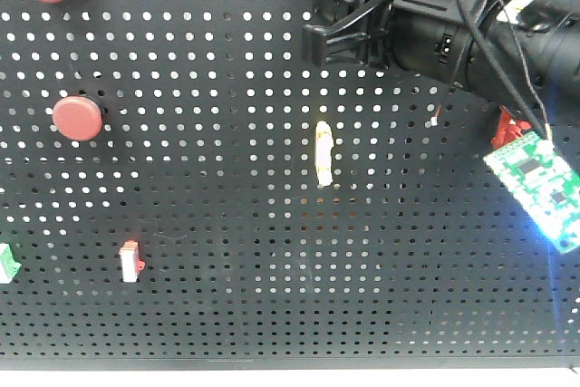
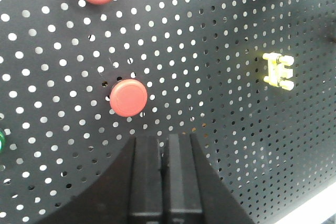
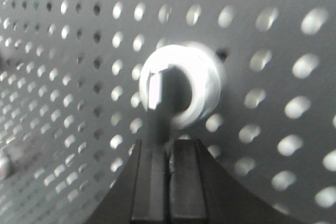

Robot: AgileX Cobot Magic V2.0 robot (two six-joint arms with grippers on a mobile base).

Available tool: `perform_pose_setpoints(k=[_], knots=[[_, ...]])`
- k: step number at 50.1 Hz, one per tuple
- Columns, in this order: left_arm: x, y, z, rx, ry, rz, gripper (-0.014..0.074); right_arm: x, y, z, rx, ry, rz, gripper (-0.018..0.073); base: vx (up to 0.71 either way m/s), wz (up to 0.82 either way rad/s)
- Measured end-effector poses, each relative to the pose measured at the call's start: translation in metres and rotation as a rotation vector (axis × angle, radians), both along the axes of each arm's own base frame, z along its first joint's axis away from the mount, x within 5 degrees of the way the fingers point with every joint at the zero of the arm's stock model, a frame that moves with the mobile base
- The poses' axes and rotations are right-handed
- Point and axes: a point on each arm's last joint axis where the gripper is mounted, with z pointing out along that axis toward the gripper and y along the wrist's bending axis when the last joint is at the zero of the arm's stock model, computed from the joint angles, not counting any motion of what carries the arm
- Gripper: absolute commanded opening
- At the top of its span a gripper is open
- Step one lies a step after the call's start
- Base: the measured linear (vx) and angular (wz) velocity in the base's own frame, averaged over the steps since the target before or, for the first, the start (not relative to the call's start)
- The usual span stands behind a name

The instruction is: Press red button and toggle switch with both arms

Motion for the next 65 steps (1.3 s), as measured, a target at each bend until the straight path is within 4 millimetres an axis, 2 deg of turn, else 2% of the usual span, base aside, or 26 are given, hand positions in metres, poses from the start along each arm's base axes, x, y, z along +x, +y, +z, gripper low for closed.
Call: perform_pose_setpoints(k=[42, 65], knots=[[0.0, 0.0, 0.0, 0.0, 0.0, 0.0, 0.0001, -0.0042, 0.0053, 0.0025, 0.179, 0.108, 0.066, 0.0, 0.0, 0.0], [0.0, 0.0, 0.0, 0.0, 0.0, 0.0, 0.0001, -0.0052, 0.0062, 0.0044, 0.215, 0.112, 0.085, 0.0, 0.0, 0.0]])
